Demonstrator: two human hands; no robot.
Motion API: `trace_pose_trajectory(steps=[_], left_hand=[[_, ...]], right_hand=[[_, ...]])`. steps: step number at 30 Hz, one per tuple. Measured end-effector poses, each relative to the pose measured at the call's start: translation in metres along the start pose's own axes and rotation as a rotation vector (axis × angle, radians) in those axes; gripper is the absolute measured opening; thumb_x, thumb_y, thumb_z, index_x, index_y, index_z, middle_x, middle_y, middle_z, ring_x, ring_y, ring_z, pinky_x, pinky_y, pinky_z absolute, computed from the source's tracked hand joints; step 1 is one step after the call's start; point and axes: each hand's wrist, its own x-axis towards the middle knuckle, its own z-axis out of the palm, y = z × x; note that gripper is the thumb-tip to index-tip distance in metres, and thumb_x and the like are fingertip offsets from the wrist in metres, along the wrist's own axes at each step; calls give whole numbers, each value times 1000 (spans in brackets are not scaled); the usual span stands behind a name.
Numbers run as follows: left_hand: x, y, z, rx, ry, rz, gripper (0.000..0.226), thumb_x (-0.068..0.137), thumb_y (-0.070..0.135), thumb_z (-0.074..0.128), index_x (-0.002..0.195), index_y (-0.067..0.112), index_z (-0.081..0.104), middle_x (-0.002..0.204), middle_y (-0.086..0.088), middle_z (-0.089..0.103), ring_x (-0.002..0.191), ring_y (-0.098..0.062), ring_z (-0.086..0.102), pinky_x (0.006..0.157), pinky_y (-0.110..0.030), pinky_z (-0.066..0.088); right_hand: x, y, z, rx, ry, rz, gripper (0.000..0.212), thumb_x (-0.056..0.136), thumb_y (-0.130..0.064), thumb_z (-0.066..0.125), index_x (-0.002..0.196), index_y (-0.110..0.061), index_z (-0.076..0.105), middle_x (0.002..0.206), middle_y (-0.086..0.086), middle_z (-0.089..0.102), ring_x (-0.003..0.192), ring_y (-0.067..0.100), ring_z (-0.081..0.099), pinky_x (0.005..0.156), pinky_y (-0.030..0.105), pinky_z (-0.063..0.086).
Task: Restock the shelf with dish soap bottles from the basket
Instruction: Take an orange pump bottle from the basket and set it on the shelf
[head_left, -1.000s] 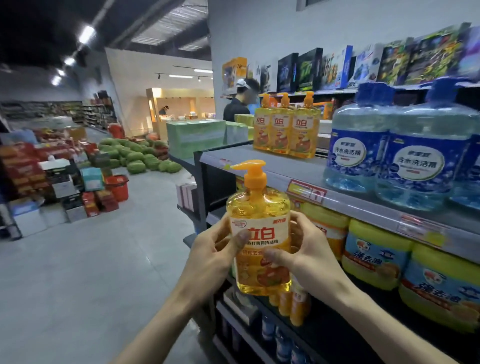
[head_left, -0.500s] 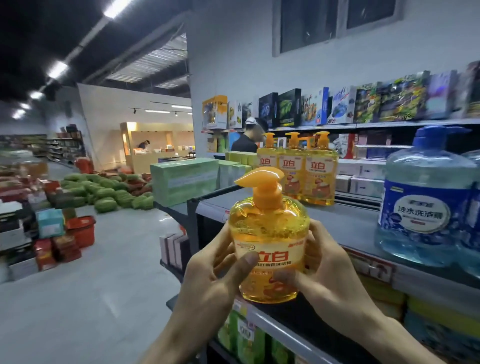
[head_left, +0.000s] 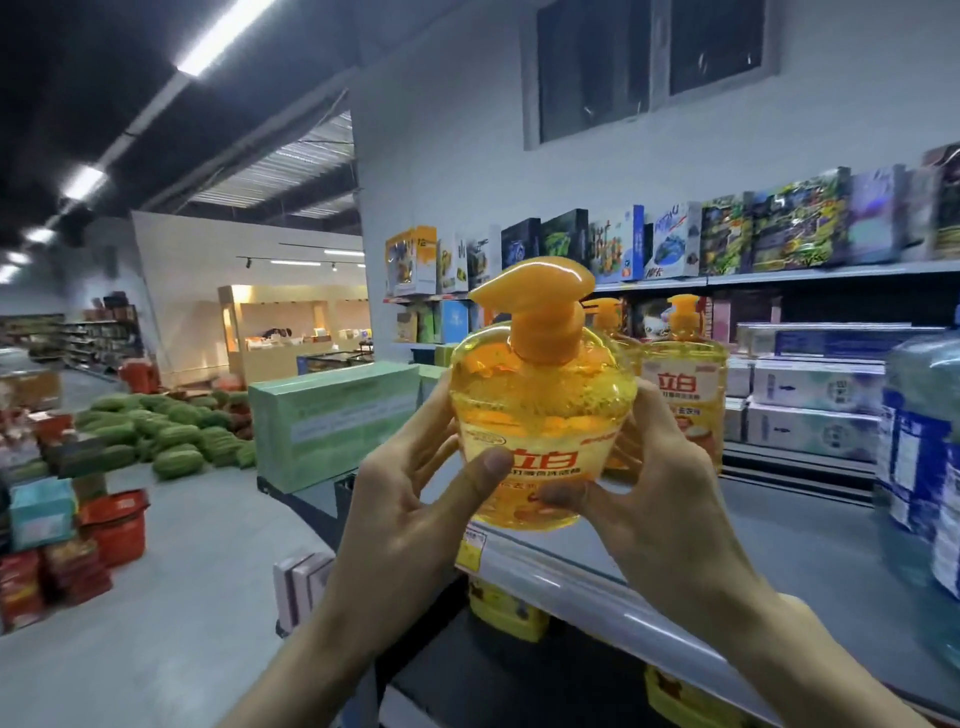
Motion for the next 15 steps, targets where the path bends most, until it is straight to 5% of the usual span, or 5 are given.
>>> trace_pose_trajectory(steps=[4, 15], left_hand=[[31, -35, -8, -69, -4, 43, 53, 101, 23, 67, 151, 9, 54, 138, 3, 72, 128, -20, 68, 101, -25, 56], [99, -136, -29, -253, -159, -43, 41, 104, 28, 64, 143, 19, 59, 129, 1, 76, 120, -18, 73, 99, -33, 60]], right_hand=[[21, 28, 19, -153, 81, 47, 86, 71, -22, 97, 140, -30, 46, 114, -25, 70, 103, -5, 71, 79, 15, 60], [62, 83, 60, -308, 121, 273, 76, 74, -15, 96, 134, -25, 50, 104, -16, 75, 93, 1, 75, 75, 27, 65]])
